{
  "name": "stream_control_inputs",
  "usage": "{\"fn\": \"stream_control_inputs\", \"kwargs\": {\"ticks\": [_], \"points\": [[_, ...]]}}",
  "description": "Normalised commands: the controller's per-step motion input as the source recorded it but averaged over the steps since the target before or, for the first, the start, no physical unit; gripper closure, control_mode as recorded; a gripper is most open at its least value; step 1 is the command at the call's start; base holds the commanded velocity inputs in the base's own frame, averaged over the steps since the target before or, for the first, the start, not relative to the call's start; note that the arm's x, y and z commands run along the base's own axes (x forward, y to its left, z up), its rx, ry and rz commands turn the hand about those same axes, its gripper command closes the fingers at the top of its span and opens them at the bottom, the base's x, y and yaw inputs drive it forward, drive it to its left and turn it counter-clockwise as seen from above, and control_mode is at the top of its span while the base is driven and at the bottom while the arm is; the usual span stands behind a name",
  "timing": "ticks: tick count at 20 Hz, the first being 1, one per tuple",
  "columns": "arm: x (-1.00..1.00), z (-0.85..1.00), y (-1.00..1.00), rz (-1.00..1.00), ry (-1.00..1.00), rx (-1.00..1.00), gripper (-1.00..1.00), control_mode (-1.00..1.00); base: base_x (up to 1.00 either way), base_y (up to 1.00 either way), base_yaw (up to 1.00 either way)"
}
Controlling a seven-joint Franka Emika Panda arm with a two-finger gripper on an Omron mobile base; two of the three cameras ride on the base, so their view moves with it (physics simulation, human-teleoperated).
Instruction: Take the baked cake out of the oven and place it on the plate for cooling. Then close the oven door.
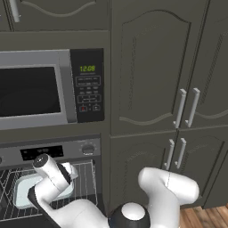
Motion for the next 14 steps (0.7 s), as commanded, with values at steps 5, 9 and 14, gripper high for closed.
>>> {"fn": "stream_control_inputs", "kwargs": {"ticks": [5, 9, 14], "points": [[0.31, -0.11, -0.03, 0.0, -0.02, 0.06, -1.0, -1.0, 0.0, 0.0, 0.0], [0.35, -0.13, 0.03, 0.02, 0.0, 0.06, -1.0, -1.0, 0.0, 0.0, 0.0], [0.24, -0.15, 0.17, 0.02, 0.0, 0.01, -1.0, -1.0, 0.0, 0.0, 0.0]]}}
